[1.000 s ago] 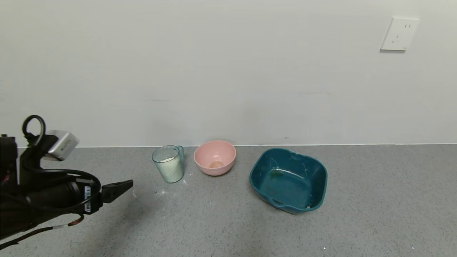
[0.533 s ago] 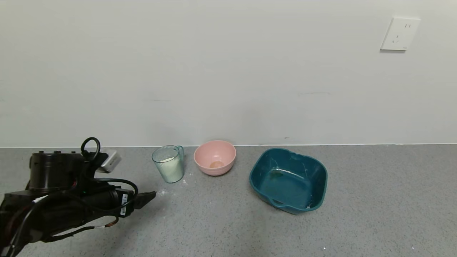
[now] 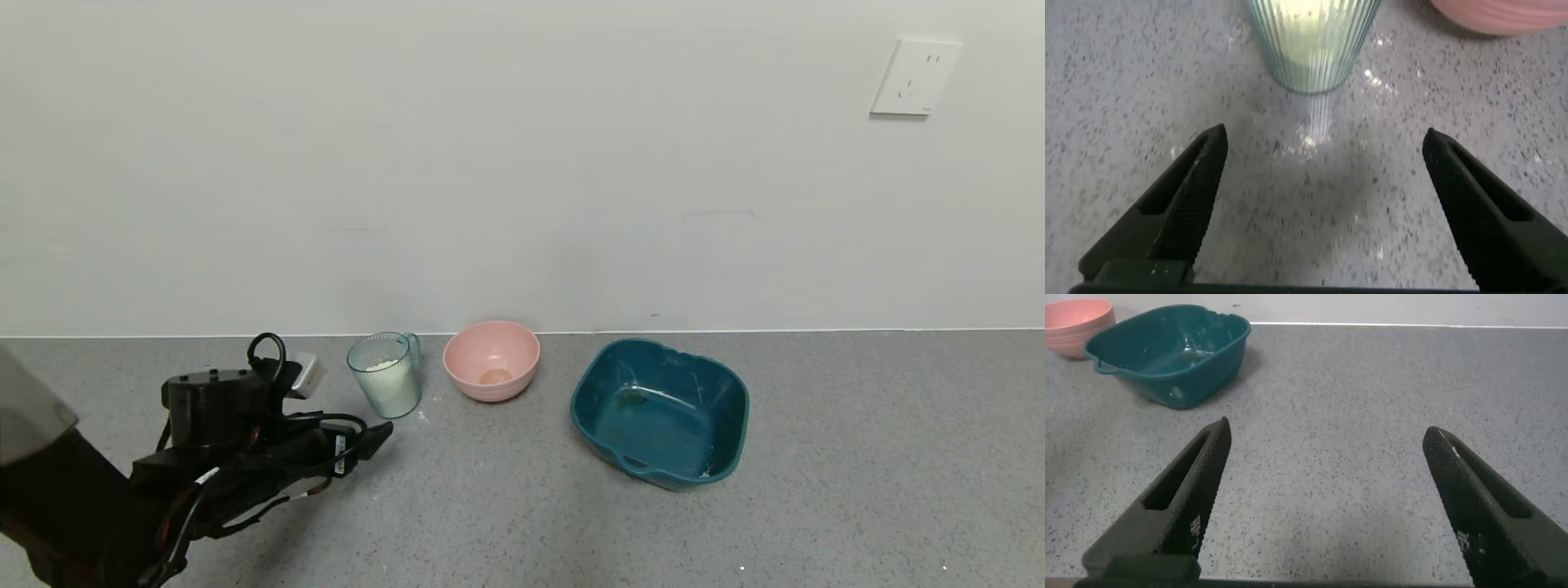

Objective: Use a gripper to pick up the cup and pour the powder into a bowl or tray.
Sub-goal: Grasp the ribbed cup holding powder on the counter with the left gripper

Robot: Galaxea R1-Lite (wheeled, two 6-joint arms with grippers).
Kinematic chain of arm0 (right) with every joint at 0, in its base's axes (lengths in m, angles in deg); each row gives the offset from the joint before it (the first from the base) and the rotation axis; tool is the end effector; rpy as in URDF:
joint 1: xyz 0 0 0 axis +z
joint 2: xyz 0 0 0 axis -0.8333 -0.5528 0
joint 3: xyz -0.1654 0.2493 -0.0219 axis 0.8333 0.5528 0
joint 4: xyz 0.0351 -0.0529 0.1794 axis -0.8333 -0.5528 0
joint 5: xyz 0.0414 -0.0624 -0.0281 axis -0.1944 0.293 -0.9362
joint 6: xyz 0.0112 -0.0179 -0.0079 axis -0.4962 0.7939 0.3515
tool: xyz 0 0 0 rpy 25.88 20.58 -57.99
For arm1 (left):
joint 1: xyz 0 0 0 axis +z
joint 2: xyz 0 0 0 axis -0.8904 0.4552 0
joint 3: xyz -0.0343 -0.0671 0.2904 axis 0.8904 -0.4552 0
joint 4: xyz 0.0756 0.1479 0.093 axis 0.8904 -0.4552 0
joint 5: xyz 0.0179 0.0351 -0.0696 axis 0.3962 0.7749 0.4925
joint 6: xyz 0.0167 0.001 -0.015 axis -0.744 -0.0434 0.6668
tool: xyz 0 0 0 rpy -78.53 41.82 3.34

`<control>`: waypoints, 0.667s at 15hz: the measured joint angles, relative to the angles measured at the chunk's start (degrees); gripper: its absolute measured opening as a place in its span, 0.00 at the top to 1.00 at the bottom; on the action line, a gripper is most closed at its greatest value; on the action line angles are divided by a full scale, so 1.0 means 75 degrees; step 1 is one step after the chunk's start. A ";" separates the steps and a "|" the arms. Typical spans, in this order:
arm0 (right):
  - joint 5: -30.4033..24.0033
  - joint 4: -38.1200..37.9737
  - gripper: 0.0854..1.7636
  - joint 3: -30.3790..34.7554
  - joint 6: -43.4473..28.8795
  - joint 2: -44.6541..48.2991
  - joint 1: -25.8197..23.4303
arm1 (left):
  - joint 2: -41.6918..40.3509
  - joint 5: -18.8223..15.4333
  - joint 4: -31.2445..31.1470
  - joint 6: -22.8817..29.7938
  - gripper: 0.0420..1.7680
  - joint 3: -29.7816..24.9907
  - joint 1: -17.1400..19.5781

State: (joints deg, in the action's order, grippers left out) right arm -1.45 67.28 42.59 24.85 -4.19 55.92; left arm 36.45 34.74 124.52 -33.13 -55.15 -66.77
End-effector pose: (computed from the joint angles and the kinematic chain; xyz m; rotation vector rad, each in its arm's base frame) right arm -0.0232 0.0002 0.0765 0.0275 0.0014 -0.0091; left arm 0.2902 -0.0215 0.0624 0.0494 0.4772 -0.1693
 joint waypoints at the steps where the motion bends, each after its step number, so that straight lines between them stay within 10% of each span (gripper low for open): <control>1: 0.0000 -0.0003 0.03 0.0000 0.0000 0.0000 0.0000 | 0.0286 0.0018 0.0556 0.0007 0.03 -0.0086 -0.0041; 10: 0.0003 0.0000 0.03 0.0000 0.0000 0.0000 0.0000 | 0.2206 0.0595 0.3532 0.0450 0.03 -0.0075 -0.0372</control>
State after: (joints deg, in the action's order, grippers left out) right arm -1.43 67.28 42.59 24.85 -4.19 55.92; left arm 53.00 39.20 151.01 -29.76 -55.71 -69.56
